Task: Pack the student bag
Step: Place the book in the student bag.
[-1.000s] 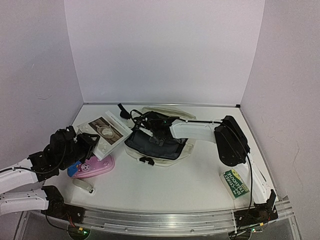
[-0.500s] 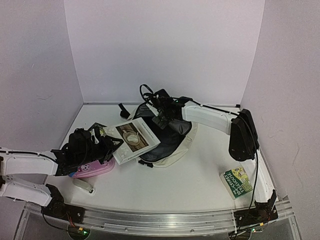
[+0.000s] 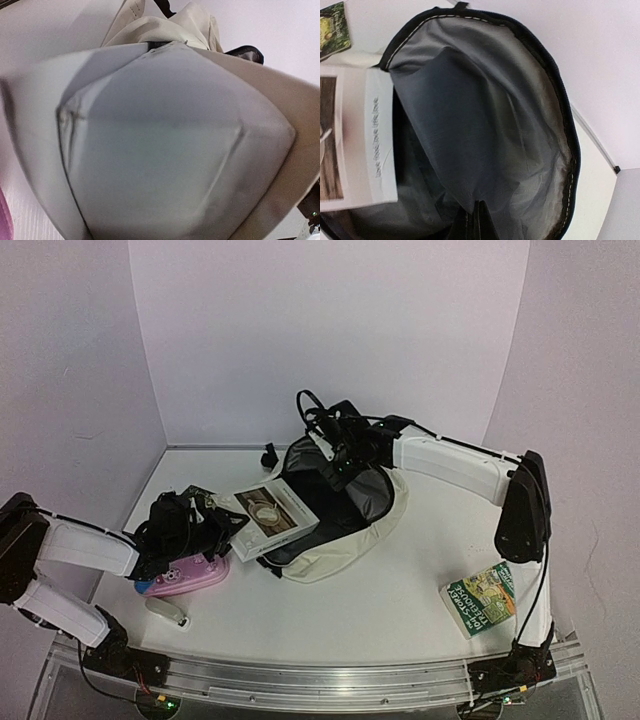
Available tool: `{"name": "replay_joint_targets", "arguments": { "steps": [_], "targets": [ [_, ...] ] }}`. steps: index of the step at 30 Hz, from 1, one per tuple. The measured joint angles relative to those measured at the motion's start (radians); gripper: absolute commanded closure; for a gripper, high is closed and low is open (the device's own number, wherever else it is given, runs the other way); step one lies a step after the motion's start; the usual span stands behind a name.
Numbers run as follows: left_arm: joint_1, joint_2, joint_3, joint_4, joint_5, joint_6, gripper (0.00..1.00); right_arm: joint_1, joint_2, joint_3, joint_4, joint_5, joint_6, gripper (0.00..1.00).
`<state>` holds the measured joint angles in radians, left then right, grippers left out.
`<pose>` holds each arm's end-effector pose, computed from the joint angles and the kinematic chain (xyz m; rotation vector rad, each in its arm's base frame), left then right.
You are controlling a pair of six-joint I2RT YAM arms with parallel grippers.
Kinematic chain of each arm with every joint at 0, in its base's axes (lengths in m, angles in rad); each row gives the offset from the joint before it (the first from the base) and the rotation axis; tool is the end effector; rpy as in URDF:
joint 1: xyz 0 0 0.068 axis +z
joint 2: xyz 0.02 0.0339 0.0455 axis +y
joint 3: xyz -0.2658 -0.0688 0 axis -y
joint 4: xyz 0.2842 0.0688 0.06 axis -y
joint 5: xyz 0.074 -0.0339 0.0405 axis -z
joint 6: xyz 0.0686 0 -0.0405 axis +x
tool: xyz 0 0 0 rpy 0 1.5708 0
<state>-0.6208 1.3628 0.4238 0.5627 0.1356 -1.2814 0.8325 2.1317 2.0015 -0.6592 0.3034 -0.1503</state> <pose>0.2495 -0.1899 0.1275 -0.6207 2.1253 -1.3117 0.3848 0.3924 0.2622 -0.9620 2.1059 -0.0145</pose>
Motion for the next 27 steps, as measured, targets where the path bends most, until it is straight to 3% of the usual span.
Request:
{"name": "replay_joint_targets", "arguments": {
  "steps": [4,11,17,23,25,27],
  "targets": [
    [0.037,0.094,0.107,-0.003,0.058,0.026,1.0,0.004,-0.029,-0.026,-0.016,-0.045,0.036,1.0],
    [0.035,0.345,0.256,0.153,0.178,0.011,1.0,0.0,-0.029,-0.012,-0.03,-0.094,0.073,1.0],
    [0.013,0.5,0.394,0.172,0.246,-0.003,0.95,0.0,-0.019,0.021,-0.042,-0.129,0.068,1.0],
    [0.0,0.622,0.472,0.308,0.259,-0.071,0.9,0.0,-0.019,0.024,-0.043,-0.137,0.076,1.0],
    [-0.007,0.675,0.508,0.346,0.257,-0.097,0.86,0.0,-0.018,0.024,-0.043,-0.137,0.082,1.0],
    [-0.019,0.728,0.554,0.369,0.247,-0.121,0.73,-0.001,-0.014,0.026,-0.045,-0.136,0.087,1.0]
  ]
}}
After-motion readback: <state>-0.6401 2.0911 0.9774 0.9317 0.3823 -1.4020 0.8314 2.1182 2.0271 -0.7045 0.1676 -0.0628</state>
